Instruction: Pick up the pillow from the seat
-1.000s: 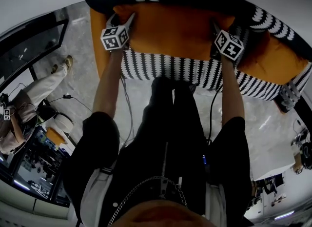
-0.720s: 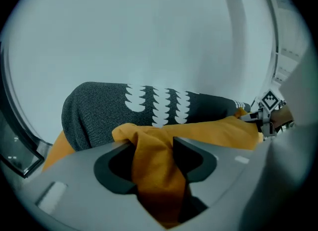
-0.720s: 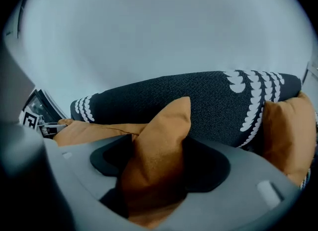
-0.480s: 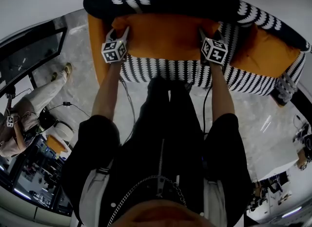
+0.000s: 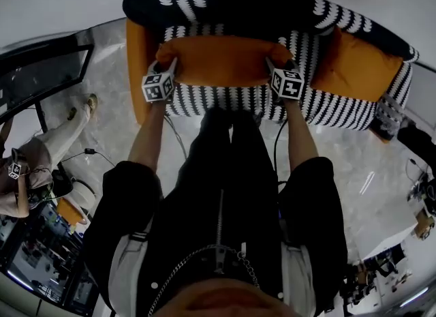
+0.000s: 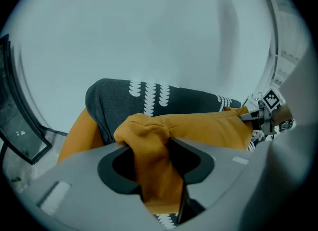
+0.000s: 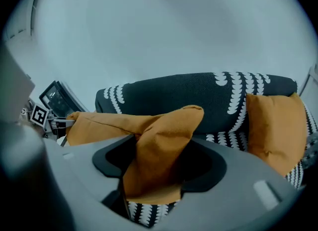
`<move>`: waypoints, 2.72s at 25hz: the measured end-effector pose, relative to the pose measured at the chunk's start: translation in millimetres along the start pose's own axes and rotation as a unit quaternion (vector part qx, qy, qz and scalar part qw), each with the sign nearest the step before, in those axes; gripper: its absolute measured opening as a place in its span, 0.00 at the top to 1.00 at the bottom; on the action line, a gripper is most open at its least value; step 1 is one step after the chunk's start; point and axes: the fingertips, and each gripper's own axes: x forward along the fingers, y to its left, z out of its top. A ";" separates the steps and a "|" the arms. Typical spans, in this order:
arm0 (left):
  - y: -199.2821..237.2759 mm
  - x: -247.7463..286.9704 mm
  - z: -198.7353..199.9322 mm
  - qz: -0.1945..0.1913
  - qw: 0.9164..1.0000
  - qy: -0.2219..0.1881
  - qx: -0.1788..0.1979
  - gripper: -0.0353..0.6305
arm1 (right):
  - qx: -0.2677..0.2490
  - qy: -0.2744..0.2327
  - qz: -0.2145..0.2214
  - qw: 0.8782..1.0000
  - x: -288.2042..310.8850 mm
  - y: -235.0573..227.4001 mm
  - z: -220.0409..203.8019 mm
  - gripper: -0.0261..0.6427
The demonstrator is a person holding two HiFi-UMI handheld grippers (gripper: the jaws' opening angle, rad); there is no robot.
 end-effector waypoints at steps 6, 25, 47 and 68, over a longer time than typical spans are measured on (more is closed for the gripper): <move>-14.0 -45.0 -46.6 -0.006 0.999 0.034 -0.021 0.68 | -0.019 0.045 0.019 0.999 -44.7 18.4 -48.8 0.54; -58.2 -178.7 -48.6 -0.040 0.999 0.010 -0.007 0.84 | -0.054 0.085 0.033 0.994 -151.4 60.9 -49.0 0.68; -91.0 -254.6 138.3 -0.044 0.974 -0.209 0.070 0.86 | -0.083 -0.188 -0.002 0.979 -251.9 74.9 112.9 0.71; -130.8 -374.8 351.7 -0.026 0.891 -0.430 0.144 0.87 | -0.106 -0.447 -0.029 0.888 -436.4 122.7 292.2 0.74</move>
